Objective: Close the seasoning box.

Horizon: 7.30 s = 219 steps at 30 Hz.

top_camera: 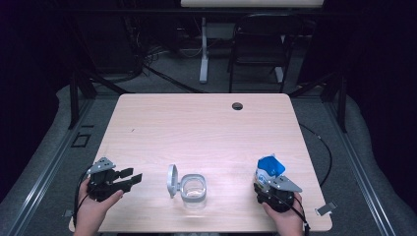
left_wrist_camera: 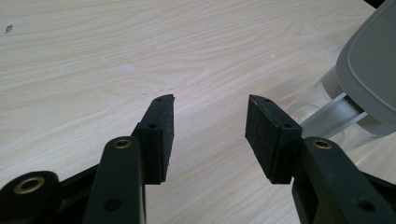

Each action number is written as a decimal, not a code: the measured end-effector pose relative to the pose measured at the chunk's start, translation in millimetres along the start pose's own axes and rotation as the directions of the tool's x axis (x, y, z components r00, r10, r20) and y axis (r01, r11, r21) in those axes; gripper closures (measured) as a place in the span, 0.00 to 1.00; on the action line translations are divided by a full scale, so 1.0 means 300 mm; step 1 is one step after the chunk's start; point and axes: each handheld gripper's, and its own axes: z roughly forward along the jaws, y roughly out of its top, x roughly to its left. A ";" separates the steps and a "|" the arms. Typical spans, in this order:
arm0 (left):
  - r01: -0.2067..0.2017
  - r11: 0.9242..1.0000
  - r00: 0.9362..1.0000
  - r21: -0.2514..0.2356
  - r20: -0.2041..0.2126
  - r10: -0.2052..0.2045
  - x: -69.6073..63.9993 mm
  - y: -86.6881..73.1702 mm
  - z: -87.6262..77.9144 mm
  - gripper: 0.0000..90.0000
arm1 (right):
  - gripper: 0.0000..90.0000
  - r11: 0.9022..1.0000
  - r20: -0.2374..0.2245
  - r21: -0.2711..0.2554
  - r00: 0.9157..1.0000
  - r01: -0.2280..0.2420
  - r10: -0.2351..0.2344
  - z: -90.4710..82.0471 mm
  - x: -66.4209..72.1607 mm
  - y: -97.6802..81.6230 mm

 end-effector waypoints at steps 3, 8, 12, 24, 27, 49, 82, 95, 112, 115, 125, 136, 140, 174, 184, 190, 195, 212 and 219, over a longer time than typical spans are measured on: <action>0.000 1.000 1.000 0.000 0.000 0.000 0.000 0.000 0.000 0.59 | 0.45 1.000 -0.001 0.000 1.000 0.001 -0.001 0.000 0.000 0.000; -0.002 1.000 1.000 -0.002 0.000 0.002 0.001 0.001 -0.002 0.59 | 0.46 1.000 -0.001 0.004 1.000 0.005 -0.005 -0.002 -0.004 0.000; -0.001 1.000 1.000 -0.005 -0.001 0.001 0.001 0.001 -0.001 0.59 | 0.46 1.000 -0.005 0.000 1.000 0.011 -0.011 -0.003 -0.007 -0.001; -0.005 1.000 1.000 -0.001 -0.001 0.005 0.004 0.002 -0.005 0.59 | 0.47 0.999 -0.033 -0.019 0.999 0.030 -0.031 -0.006 -0.014 -0.005; -0.006 1.000 1.000 0.000 -0.001 0.006 0.004 0.003 -0.005 0.59 | 0.47 0.998 -0.039 -0.031 0.998 0.049 -0.050 -0.010 -0.006 0.000; 0.010 1.000 1.000 -0.005 -0.002 -0.010 0.015 -0.001 -0.009 0.58 | 0.47 0.992 -0.138 -0.064 0.984 0.105 -0.113 0.008 0.063 0.134; 0.020 1.000 1.000 -0.004 -0.019 -0.020 0.027 -0.011 -0.027 0.58 | 0.47 0.946 -0.173 -0.105 0.932 0.305 -0.320 0.081 0.204 0.237; 0.013 1.000 1.000 -0.010 -0.019 -0.013 0.020 -0.009 -0.023 0.58 | 0.47 0.918 -0.129 -0.131 0.911 0.375 -0.391 0.066 0.238 0.237; 0.012 1.000 1.000 -0.003 -0.015 -0.012 0.019 -0.009 -0.022 0.58 | 0.47 0.844 -0.053 -0.111 0.845 0.525 -0.532 0.070 0.289 0.221; 0.013 1.000 1.000 -0.003 -0.015 -0.013 0.019 -0.008 -0.023 0.58 | 0.47 0.835 -0.053 -0.104 0.835 0.540 -0.547 0.075 0.300 0.216; 0.012 1.000 1.000 -0.002 -0.014 -0.012 0.018 -0.008 -0.022 0.58 | 0.47 0.783 -0.036 -0.090 0.783 0.616 -0.621 0.087 0.335 0.200; 0.015 1.000 1.000 -0.003 -0.014 -0.015 0.019 -0.009 -0.023 0.58 | 0.47 0.753 -0.018 -0.086 0.755 0.653 -0.656 0.090 0.348 0.192; 0.014 1.000 1.000 -0.004 -0.014 -0.014 0.019 -0.009 -0.021 0.58 | 0.47 0.742 -0.011 -0.078 0.743 0.666 -0.669 0.089 0.348 0.191; 0.028 0.999 1.000 -0.022 -0.007 -0.028 0.032 -0.008 -0.034 0.58 | 0.47 0.626 0.070 -0.018 0.625 0.780 -0.777 0.063 0.334 0.206; 0.029 0.999 1.000 -0.019 -0.010 -0.029 0.031 -0.009 -0.030 0.58 | 0.47 0.593 0.081 0.007 0.591 0.805 -0.803 0.068 0.335 0.190; 0.027 0.999 1.000 -0.020 -0.010 -0.028 0.030 -0.008 -0.031 0.58 | 0.47 0.582 0.089 0.004 0.580 0.813 -0.810 0.066 0.336 0.189; 0.026 0.999 1.000 -0.021 -0.009 -0.026 0.030 -0.008 -0.033 0.58 | 0.47 0.552 0.105 0.006 0.548 0.834 -0.830 0.064 0.337 0.195; 0.034 0.999 0.999 -0.026 -0.011 -0.034 0.034 -0.009 -0.035 0.58 | 0.47 0.495 0.119 0.026 0.489 0.869 -0.864 0.058 0.340 0.213; 0.033 0.999 0.999 -0.026 -0.011 -0.033 0.033 -0.009 -0.035 0.58 | 0.47 0.476 0.115 0.025 0.470 0.879 -0.875 0.058 0.339 0.221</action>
